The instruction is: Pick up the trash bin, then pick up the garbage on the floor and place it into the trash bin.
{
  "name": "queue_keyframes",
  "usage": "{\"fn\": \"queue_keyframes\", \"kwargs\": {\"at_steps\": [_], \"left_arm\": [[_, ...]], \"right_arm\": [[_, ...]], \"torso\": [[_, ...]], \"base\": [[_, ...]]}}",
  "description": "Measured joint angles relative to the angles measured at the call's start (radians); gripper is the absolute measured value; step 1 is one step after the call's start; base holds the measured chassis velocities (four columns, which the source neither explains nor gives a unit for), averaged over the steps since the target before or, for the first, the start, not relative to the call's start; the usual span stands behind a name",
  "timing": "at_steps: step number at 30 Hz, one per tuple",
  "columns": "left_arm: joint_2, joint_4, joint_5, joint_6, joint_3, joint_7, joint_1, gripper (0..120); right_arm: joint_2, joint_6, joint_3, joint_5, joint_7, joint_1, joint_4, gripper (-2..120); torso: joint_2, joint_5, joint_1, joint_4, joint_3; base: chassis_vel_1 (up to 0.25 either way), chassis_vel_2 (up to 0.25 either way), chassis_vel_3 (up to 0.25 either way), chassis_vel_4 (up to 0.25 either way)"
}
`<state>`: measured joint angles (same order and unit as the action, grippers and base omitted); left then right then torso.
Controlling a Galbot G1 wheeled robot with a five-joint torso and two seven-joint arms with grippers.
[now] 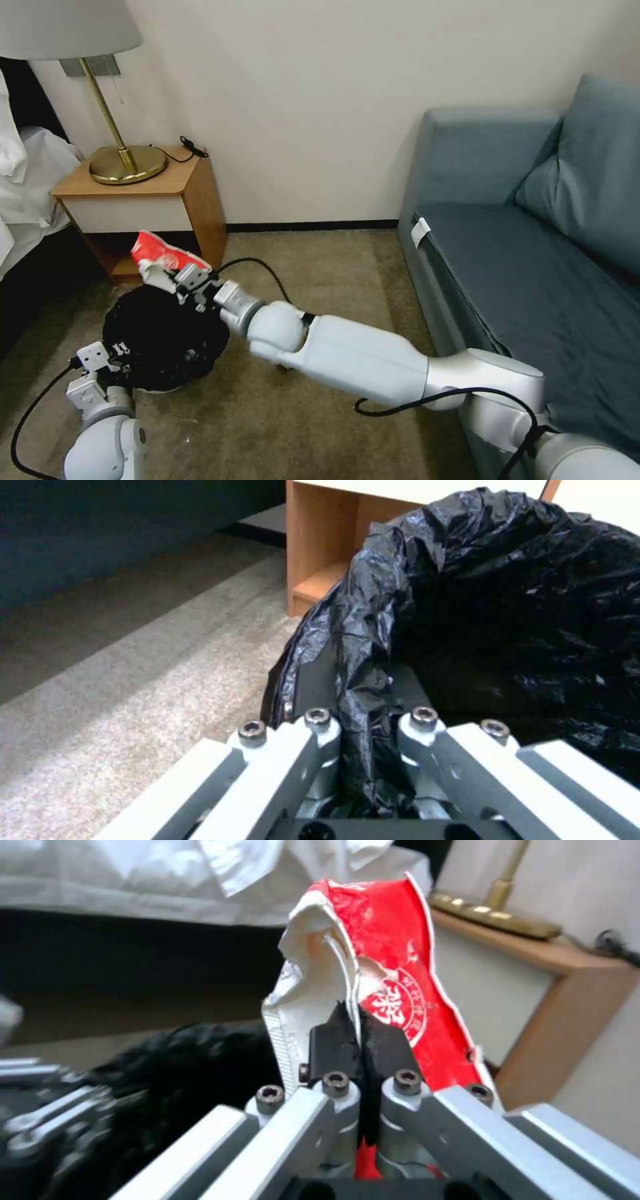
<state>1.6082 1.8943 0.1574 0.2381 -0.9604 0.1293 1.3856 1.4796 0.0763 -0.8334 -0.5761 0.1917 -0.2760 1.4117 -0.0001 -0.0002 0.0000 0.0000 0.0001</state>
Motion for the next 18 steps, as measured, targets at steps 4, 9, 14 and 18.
{"fn": "queue_keyframes", "kwargs": {"at_steps": [4,9,14,18], "left_arm": [[0.000,-0.004,0.000,-0.003,0.005,0.005,0.000,4],[0.000,-0.006,-0.002,-0.003,0.012,0.010,-0.007,4],[0.000,-0.006,-0.004,-0.003,0.016,0.012,-0.010,4],[0.000,-0.006,-0.009,-0.003,0.018,0.013,-0.011,4]], "right_arm": [[0.006,0.000,-0.024,0.008,-0.007,-0.014,-0.003,0],[0.002,0.002,-0.067,0.029,-0.010,-0.048,-0.002,0],[0.002,0.045,-0.081,0.055,-0.001,-0.073,0.011,5],[0.011,0.046,-0.083,0.062,-0.001,-0.072,0.011,22]], "torso": [[0.000,0.0000,0.000,0.0000,0.000],[0.000,0.0001,0.000,0.0000,0.000],[0.000,0.0002,0.000,-0.0001,0.000],[0.000,0.0002,0.000,0.0000,0.000]], "base": [[0.000,0.000,0.000,0.000],[0.000,0.000,0.000,0.000],[0.000,0.000,0.000,0.000],[0.000,0.000,0.000,0.000]]}}
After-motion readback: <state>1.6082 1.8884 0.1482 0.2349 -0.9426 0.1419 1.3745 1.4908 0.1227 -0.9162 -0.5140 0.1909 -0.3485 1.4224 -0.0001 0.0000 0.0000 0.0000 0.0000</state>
